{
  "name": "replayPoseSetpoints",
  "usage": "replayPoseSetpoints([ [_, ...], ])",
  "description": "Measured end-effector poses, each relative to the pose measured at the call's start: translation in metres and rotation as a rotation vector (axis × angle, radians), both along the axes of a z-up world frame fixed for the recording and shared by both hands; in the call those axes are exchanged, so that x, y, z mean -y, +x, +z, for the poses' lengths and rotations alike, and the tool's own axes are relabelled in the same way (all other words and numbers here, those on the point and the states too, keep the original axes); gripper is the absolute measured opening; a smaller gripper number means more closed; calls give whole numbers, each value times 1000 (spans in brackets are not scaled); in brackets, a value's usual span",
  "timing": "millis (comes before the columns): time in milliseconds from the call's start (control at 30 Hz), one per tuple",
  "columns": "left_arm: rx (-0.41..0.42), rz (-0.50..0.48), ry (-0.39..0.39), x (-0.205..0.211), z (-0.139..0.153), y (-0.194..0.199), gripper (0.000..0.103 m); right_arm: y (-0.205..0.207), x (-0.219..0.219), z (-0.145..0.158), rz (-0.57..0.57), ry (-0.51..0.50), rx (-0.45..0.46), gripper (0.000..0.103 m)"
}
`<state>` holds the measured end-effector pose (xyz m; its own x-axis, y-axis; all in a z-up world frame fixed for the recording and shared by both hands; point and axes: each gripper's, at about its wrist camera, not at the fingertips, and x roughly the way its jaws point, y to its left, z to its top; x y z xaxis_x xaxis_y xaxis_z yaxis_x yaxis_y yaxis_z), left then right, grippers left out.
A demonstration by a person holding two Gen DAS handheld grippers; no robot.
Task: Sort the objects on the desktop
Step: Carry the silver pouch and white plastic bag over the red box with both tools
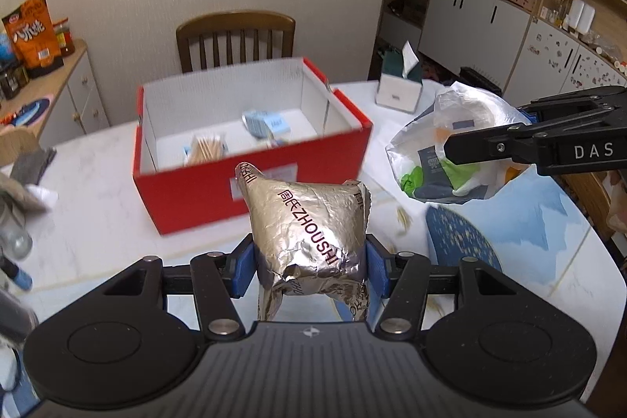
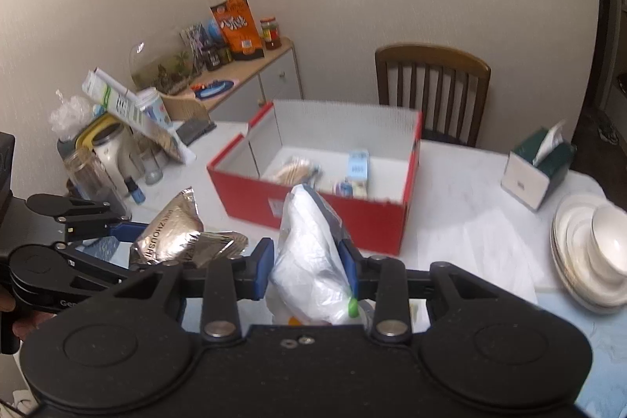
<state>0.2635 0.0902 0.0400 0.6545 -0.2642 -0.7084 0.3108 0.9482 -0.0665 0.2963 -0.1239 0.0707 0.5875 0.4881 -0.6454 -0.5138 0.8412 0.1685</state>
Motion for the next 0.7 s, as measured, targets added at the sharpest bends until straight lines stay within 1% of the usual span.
replayPoseSetpoints([
  [267, 38, 37, 35, -4, 17, 41, 56, 40, -12, 19, 1, 25, 62, 35],
  [400, 42, 64, 38, -12, 21, 63, 56, 61, -20, 21, 0, 30, 75, 35],
  [600, 62, 86, 76, -20, 23, 96, 56, 93, -34, 23, -1, 29, 94, 35],
  [700, 72, 88, 112, -20, 21, 112, 56, 109, -42, 22, 1, 24, 97, 35],
])
